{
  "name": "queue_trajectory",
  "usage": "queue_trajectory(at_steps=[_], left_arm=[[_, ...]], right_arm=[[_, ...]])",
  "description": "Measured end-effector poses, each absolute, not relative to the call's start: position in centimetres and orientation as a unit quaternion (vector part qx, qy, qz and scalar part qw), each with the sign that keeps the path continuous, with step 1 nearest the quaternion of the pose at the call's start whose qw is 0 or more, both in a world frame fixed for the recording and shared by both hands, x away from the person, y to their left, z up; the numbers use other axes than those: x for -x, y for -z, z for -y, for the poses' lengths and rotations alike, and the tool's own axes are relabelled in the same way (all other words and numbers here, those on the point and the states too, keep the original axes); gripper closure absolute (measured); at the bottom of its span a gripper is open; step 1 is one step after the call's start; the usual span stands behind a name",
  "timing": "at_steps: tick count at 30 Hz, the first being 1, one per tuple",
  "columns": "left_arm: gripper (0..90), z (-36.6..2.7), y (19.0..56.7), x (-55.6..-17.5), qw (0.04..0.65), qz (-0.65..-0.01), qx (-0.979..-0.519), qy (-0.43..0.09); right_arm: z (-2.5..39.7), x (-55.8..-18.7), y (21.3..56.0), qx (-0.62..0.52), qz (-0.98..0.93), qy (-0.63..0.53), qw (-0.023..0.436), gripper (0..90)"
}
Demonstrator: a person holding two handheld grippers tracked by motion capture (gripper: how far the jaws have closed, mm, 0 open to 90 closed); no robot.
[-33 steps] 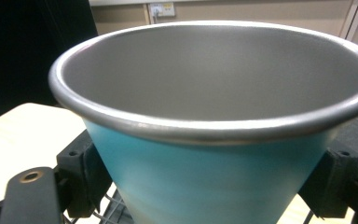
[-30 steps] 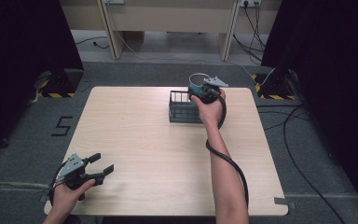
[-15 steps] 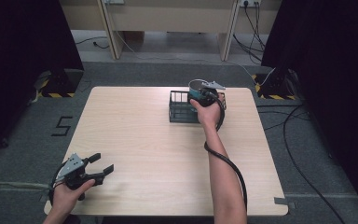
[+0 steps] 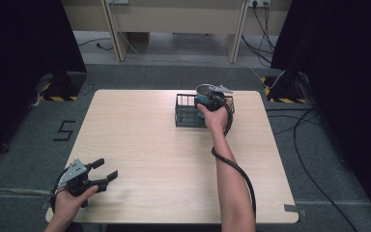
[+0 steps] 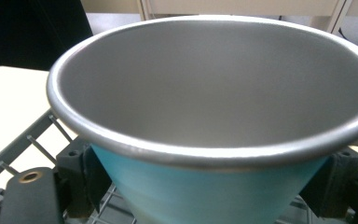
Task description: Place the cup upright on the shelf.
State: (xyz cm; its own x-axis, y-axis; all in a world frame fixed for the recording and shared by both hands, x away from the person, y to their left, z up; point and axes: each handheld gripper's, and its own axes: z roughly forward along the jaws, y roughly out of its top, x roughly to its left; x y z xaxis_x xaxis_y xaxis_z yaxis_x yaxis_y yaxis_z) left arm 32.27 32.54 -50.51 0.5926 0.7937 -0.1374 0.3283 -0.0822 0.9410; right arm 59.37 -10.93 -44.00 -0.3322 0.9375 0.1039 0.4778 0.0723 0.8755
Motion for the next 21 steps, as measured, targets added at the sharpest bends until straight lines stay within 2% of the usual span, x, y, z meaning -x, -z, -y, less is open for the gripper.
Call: queue_trajectory(at_steps=[21], left_arm=[[19.3,-32.56,50.52,-32.28,0.548,-0.398,-0.705,-0.211]], right_arm=[[10.35,-59.08,44.33,-0.517,-0.698,-0.421,0.26,16.1]])
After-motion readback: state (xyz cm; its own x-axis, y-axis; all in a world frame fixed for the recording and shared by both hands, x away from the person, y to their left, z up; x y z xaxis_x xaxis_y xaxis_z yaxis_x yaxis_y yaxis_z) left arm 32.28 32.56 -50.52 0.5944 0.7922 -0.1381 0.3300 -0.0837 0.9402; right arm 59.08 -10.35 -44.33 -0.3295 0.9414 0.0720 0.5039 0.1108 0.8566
